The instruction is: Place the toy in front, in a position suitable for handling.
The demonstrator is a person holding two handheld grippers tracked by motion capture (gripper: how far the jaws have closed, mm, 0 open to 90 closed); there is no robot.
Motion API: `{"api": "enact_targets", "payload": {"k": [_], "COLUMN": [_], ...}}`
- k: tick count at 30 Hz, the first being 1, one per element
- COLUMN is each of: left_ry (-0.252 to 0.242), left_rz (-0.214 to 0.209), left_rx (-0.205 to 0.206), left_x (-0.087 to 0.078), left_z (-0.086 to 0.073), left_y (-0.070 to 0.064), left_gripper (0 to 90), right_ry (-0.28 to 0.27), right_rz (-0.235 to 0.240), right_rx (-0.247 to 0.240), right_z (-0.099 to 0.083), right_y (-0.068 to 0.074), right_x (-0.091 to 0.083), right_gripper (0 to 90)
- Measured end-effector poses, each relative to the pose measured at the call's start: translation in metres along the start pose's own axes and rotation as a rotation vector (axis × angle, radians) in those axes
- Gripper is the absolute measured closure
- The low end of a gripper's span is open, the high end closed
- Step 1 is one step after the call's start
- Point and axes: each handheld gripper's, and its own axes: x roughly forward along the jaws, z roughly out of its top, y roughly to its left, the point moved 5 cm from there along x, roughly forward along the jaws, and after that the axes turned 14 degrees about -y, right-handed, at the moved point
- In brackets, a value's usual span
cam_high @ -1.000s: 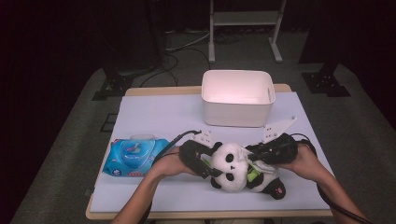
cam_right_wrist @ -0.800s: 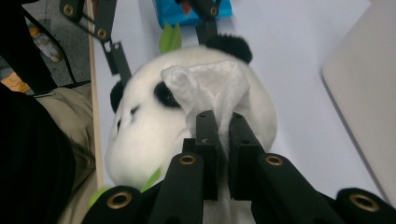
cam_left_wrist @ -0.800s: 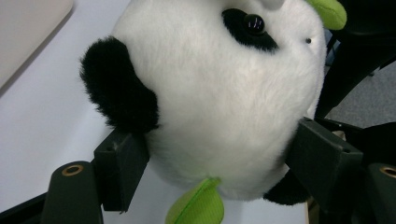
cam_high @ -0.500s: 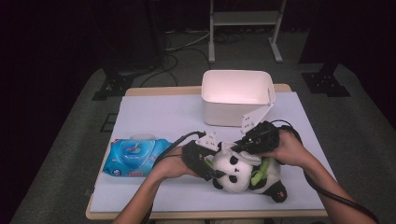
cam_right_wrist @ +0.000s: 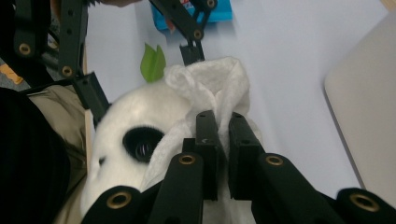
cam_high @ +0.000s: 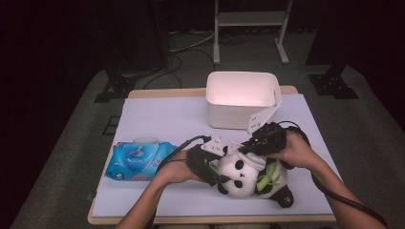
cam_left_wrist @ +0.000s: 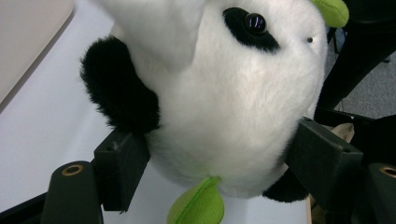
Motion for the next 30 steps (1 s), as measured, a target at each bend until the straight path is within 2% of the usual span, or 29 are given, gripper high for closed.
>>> {"api": "enact_targets", "payload": {"k": [11, 15, 22, 30], "left_ry": [0.012, 0.016, 0.025, 0.020], "left_rz": [0.013, 0.016, 0.024, 0.032], "left_rx": [-0.030, -0.029, -0.062, -0.079], "left_x": [-0.001, -0.001, -0.001, -0.001], "left_z": [-0.005, -0.007, -0.014, -0.021], "left_y": [0.005, 0.007, 0.012, 0.015], "left_gripper": [24.3, 24.6, 24.5, 24.2], "right_ry": [-0.014, -0.025, -0.011, -0.018], "right_rz": [-0.030, -0.035, -0.048, -0.060], "right_rx": [0.042, 0.048, 0.043, 0.063], "right_z": [-0.031, -0.037, -0.047, -0.060], "right_y": [0.003, 0.010, 0.018, 0.018], "right_x": [-0.020, -0.025, -0.038, -0.042], "right_gripper": [83.9, 83.9, 83.9, 83.9]}}
